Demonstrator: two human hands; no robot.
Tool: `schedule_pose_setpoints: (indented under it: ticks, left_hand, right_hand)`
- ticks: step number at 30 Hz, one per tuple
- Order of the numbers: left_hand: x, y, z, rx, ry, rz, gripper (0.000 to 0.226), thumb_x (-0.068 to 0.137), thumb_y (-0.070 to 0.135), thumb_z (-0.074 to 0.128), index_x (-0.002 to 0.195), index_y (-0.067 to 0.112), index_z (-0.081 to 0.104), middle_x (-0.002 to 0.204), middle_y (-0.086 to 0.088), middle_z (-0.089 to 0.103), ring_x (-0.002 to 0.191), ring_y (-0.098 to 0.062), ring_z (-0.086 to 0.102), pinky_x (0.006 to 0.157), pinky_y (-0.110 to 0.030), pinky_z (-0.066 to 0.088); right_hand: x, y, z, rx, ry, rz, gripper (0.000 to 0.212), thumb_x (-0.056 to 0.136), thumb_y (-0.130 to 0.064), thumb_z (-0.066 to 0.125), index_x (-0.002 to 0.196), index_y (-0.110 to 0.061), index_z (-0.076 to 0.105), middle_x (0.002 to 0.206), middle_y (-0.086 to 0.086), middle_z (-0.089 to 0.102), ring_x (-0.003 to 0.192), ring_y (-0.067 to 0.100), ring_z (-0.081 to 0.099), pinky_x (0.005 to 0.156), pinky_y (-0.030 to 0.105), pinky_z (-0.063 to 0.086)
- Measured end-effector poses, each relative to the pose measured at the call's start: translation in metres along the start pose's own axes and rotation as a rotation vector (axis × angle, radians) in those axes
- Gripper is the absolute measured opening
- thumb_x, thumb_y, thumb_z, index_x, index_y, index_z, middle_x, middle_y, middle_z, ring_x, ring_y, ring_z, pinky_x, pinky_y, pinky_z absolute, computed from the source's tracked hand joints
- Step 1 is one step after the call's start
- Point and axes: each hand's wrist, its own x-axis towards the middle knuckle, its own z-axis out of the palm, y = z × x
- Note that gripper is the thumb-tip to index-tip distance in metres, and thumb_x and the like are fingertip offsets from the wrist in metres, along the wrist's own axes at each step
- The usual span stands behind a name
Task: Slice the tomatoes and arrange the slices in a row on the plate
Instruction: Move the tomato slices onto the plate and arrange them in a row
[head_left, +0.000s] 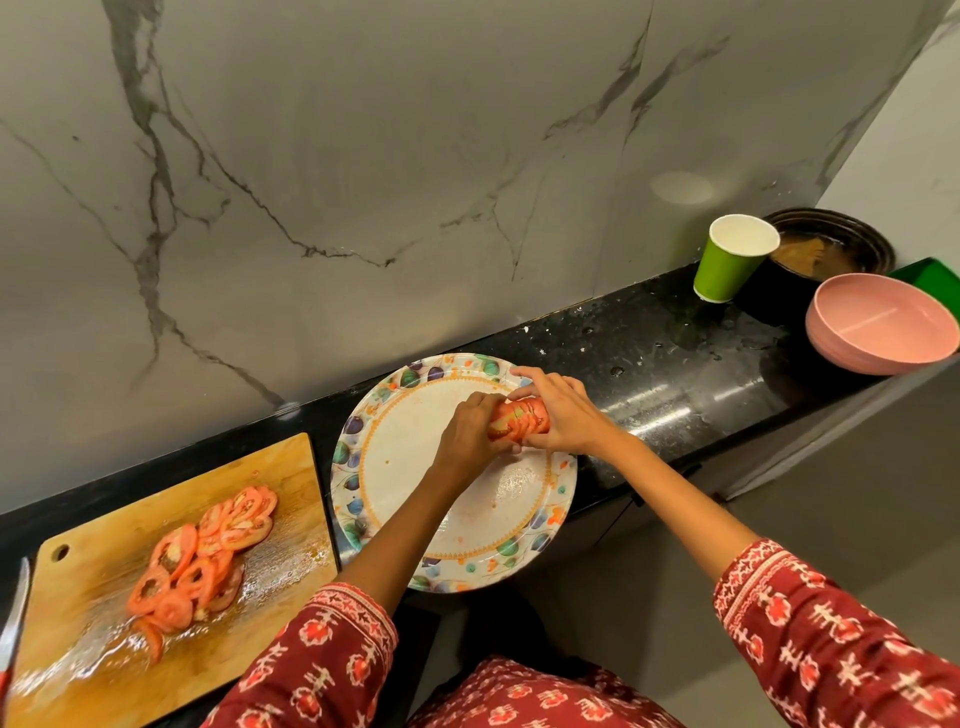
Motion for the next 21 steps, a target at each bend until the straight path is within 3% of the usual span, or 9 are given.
schedule_pose_setpoints:
  ticks: [13, 21]
  left_hand:
    - [-0.001, -0.002, 0.003, 0.047, -0.025, -0.007, 0.083, 0.072, 0.04, 0.075, 0.14, 0.02, 0.033, 0.142, -0.006, 0.039, 0.126, -0.022, 0.04, 0.103, -0.033, 0.039]
    - [0.007, 0.005, 0.007, 0.058, -0.014, -0.025, 0.07, 0.079, 0.036, 0.07, 0.137, 0.019, 0.037, 0.138, -0.006, 0.043, 0.122, -0.022, 0.043, 0.1, -0.035, 0.042]
  right_hand:
    - [-0.005, 0.005, -0.006, 0.005, 0.021, 0.048, 0.089, 0.069, -0.027, 0.076, 0.141, -0.025, 0.024, 0.129, -0.007, 0.051, 0.124, 0.016, 0.037, 0.108, 0.039, 0.018]
    - [-0.005, 0.011, -0.016, 0.023, -0.02, 0.081, 0.087, 0.07, -0.018, 0.072, 0.142, -0.022, 0.023, 0.125, -0.009, 0.057, 0.124, 0.018, 0.039, 0.105, 0.039, 0.02]
